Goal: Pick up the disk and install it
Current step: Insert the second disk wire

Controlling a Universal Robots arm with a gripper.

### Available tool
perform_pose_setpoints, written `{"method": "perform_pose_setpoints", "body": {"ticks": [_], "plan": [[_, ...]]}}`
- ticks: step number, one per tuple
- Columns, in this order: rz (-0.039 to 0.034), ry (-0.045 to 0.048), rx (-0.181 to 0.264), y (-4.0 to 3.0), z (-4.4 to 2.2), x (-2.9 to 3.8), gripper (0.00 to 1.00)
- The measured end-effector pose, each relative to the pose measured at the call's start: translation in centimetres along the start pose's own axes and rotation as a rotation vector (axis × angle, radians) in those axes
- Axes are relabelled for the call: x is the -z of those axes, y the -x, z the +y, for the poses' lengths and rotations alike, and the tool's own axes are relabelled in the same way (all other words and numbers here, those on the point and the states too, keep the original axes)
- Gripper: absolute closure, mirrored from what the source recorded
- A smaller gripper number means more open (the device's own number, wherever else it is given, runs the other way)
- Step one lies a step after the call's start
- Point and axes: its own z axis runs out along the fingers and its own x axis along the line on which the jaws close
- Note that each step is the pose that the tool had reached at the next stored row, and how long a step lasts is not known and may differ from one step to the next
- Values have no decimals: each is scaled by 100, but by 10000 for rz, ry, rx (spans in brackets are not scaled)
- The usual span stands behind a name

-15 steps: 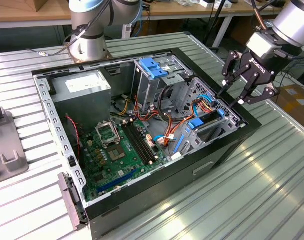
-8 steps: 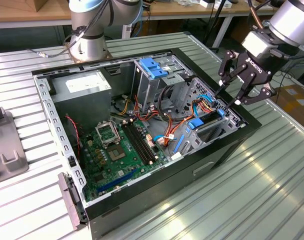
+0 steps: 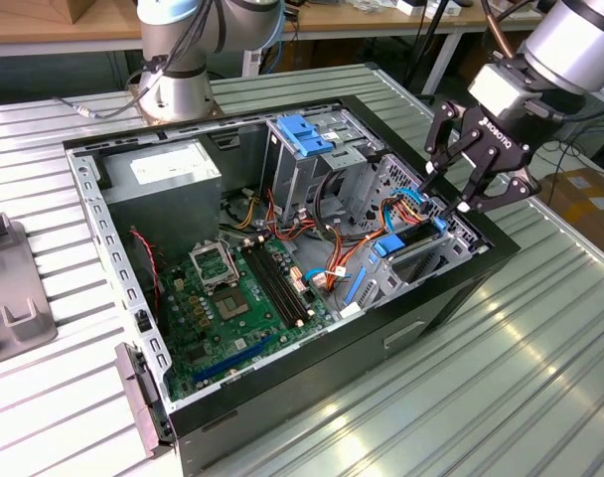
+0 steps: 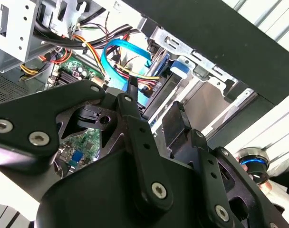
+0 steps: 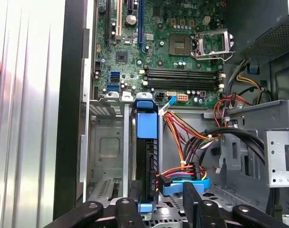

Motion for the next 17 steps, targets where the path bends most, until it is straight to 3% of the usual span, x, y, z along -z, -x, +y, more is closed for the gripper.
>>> {"method": "perform_pose_setpoints", "body": {"ticks": [17], "plan": [[2, 0, 0, -9, 5, -100, 52]]}}
